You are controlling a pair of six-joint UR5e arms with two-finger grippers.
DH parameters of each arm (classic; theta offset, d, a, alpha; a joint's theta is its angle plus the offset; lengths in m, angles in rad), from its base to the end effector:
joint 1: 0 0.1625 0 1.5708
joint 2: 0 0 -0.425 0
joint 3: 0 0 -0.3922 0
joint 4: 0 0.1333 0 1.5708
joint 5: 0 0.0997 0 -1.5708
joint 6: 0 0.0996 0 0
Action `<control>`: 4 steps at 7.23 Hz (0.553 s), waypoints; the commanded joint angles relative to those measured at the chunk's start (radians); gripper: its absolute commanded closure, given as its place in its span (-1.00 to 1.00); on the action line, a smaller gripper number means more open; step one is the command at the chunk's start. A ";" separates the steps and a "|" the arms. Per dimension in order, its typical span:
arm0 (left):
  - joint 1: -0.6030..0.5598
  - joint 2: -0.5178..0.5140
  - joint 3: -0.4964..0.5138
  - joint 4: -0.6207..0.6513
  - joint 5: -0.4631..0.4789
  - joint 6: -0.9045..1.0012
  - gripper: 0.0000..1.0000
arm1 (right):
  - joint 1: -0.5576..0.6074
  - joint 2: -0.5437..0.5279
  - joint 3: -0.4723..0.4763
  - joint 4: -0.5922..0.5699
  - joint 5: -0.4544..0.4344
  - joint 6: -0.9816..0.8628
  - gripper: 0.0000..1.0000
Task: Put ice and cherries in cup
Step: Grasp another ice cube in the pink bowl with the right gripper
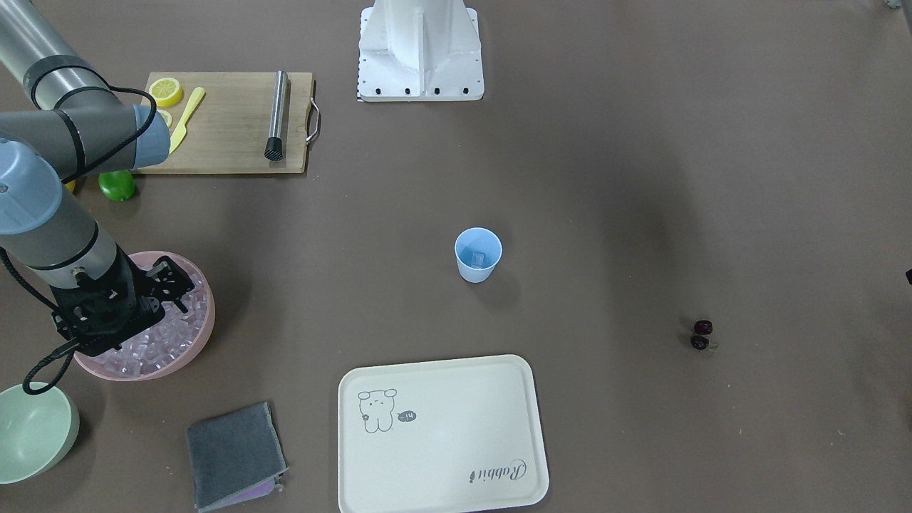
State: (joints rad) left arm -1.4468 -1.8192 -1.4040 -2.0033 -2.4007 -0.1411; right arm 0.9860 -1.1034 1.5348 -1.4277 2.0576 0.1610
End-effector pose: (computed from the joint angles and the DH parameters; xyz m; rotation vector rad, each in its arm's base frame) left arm 0.0167 -0.6179 0.5520 0.3724 0.8677 0.1974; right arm -0.3027 -0.6143 0.3976 0.3562 -0.6538 -0.5441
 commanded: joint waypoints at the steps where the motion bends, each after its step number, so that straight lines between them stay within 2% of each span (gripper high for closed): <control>1: 0.000 0.008 -0.003 0.000 0.000 0.000 -0.95 | -0.010 -0.015 -0.012 -0.007 -0.075 -0.063 -0.98; 2: -0.001 0.009 -0.001 -0.009 0.000 0.000 -0.95 | -0.019 -0.018 -0.010 -0.007 -0.085 -0.061 -0.98; 3: -0.001 0.011 0.005 -0.020 0.000 -0.002 -0.95 | -0.030 -0.019 -0.008 -0.005 -0.147 -0.063 -0.98; 4: 0.000 0.009 0.007 -0.020 0.002 0.000 -0.95 | -0.035 -0.021 -0.010 -0.007 -0.166 -0.063 -0.98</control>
State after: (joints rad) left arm -1.4475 -1.8100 -1.4009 -2.0185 -2.4004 -0.1417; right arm 0.9598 -1.1221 1.5254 -1.4335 1.9292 0.0996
